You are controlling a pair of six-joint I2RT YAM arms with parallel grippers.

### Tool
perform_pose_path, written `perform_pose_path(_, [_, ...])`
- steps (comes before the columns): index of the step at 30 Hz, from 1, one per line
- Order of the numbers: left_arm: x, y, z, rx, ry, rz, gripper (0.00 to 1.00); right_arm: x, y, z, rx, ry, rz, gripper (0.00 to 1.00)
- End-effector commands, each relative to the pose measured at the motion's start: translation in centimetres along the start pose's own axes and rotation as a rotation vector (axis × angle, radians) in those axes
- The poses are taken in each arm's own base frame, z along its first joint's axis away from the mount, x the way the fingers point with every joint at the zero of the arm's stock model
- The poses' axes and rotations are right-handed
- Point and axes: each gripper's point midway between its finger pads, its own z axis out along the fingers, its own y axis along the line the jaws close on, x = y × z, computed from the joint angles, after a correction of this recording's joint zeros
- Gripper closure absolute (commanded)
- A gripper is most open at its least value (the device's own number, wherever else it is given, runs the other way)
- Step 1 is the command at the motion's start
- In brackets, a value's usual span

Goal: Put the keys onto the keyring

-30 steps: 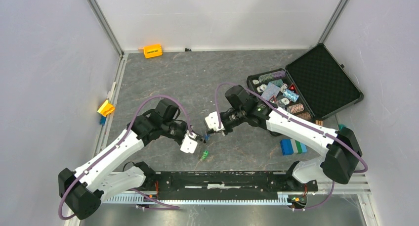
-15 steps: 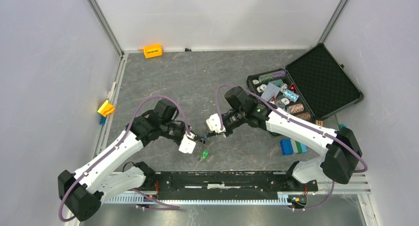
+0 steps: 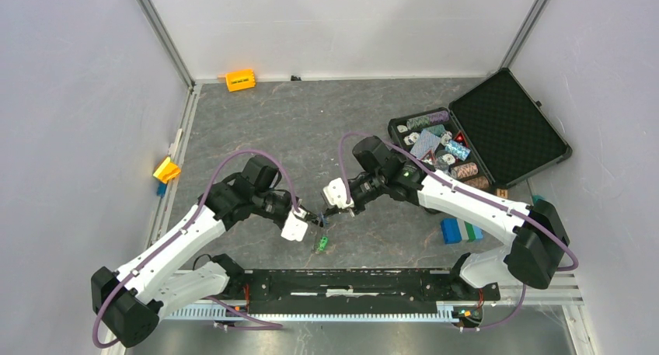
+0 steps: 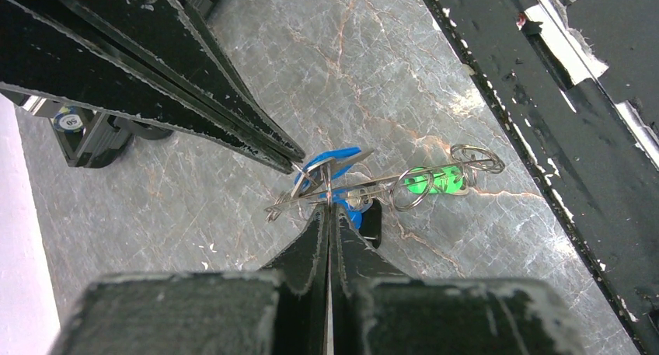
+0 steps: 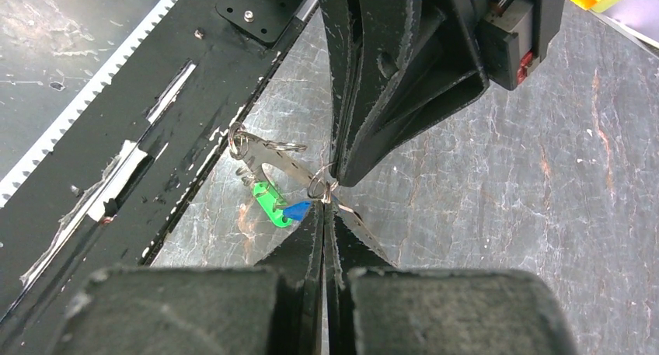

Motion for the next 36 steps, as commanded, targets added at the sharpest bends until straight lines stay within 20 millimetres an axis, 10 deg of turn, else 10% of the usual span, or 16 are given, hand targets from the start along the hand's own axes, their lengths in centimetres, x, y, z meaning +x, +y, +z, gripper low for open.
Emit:
perform_pose_path(1, [-0.9,1.0,-0.1,-0.020,-0.040,0.044,0.98,-1.1,0.5,0.4,-0.032,-0.040,-0.020,1.00])
perform_pose_path(36, [-0.5,2.0,-0.4,-0.054,-0.011,-0.021,0.98,-1.0,1.8,0.9,-0.074,-0.008,-0.064,1.00])
